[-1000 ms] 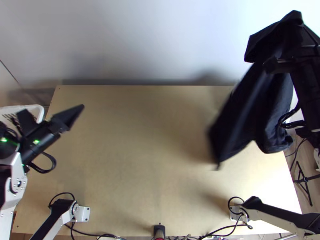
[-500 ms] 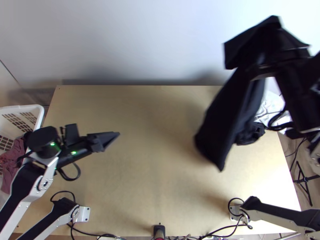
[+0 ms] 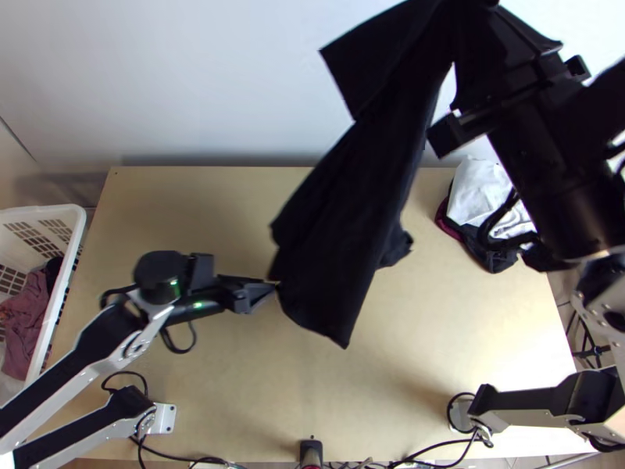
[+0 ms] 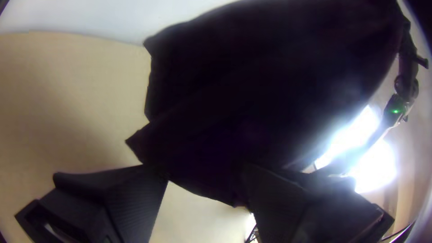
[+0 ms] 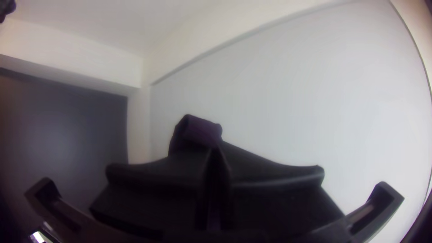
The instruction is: Fold the t-shirt
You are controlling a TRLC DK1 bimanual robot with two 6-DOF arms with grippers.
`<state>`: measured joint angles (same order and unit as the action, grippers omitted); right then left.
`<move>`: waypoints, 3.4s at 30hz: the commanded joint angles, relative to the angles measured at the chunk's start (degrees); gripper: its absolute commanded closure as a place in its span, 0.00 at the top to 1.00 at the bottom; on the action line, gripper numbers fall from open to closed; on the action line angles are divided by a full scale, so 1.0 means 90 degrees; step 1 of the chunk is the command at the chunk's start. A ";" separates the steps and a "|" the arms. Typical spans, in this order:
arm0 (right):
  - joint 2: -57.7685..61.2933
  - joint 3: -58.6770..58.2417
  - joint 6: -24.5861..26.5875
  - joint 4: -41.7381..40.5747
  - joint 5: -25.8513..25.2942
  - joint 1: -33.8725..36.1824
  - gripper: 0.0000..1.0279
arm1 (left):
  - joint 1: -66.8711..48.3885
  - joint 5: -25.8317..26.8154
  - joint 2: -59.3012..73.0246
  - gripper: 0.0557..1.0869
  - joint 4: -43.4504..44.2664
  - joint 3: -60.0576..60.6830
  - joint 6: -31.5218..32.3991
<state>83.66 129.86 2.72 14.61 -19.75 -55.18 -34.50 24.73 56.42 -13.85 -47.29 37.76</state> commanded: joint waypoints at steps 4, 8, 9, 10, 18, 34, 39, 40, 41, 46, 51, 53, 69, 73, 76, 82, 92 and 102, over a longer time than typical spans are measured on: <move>0.0089 0.0424 0.0039 0.0281 -0.0081 -0.0627 0.03 | -0.0190 0.0035 0.1280 0.74 0.1333 -0.0029 0.0590; 0.0041 0.0288 0.0030 0.0398 -0.0091 -0.0637 0.03 | -0.0141 0.0045 0.1377 0.74 0.1382 -0.0263 0.0766; 0.0021 0.0239 0.0039 0.0418 -0.0091 -0.0637 0.03 | -0.0102 0.0045 0.1367 0.74 0.1392 -0.0322 0.0834; 0.0011 0.0209 0.0059 0.0418 -0.0091 -0.0627 0.03 | -0.0063 0.0074 0.1367 0.74 0.1392 -0.0400 0.0922; 0.0002 0.0073 0.0264 0.0447 -0.0091 -0.0588 0.03 | -0.0249 0.0192 0.1328 0.74 0.1324 -0.0918 0.1137; 0.0050 0.0063 0.0518 -0.0090 -0.0110 -0.0031 0.03 | -0.0327 0.0514 0.1309 0.74 0.1656 -0.0566 0.2074; 0.0089 0.0082 0.0586 -0.0188 -0.0110 0.0066 0.03 | -0.0278 0.0631 0.1426 0.74 0.2046 -0.0400 0.2367; 0.0089 0.0082 0.0606 -0.0188 -0.0110 0.0076 0.03 | -0.0219 0.0709 0.1446 0.74 0.2124 -0.0410 0.2494; 0.0099 0.0082 0.0606 -0.0188 -0.0110 0.0086 0.03 | -0.0190 0.0797 0.1465 0.74 0.2163 -0.0429 0.2602; 0.0129 0.0082 0.0733 -0.0237 -0.0110 0.0174 0.03 | -0.0092 0.0992 0.1465 0.74 0.2251 -0.0429 0.2768; 0.0177 0.0082 0.0860 -0.0295 -0.0110 0.0232 0.03 | -0.0053 0.1022 0.1348 0.74 0.2251 -0.0361 0.2807; 0.0197 0.0082 0.0918 -0.0354 -0.0110 0.0262 0.03 | -0.0092 0.1031 0.1270 0.74 0.2251 -0.0302 0.2855; 0.0382 0.0004 0.1241 -0.1067 -0.0101 0.0730 0.03 | -0.0327 0.1031 0.1328 0.74 0.2417 -0.0322 0.2953; 0.0519 0.0170 0.1348 -0.1291 -0.0101 0.0770 0.03 | -0.0454 0.1022 0.1455 0.74 0.2466 -0.0263 0.2914; 0.0529 0.0209 0.1407 -0.1409 -0.0101 0.0770 0.03 | -0.0454 0.1002 0.1651 0.74 0.2662 -0.0156 0.2914; 0.0529 0.0258 0.1504 -0.1565 -0.0101 0.0857 0.03 | -0.0336 0.0885 0.2266 0.74 0.3433 -0.0107 0.3500; 0.0363 0.0141 0.1465 -0.1331 -0.0101 0.0838 0.03 | -0.0200 0.0328 0.3330 0.74 0.4185 -0.1142 0.3861; 0.0314 0.0141 0.1582 -0.1223 -0.0101 0.1014 0.03 | -0.0717 0.0328 0.3574 0.74 0.4205 -0.1660 0.4037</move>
<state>87.00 131.24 16.27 2.92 -20.64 -47.18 -39.33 28.03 87.07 23.46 -60.07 73.36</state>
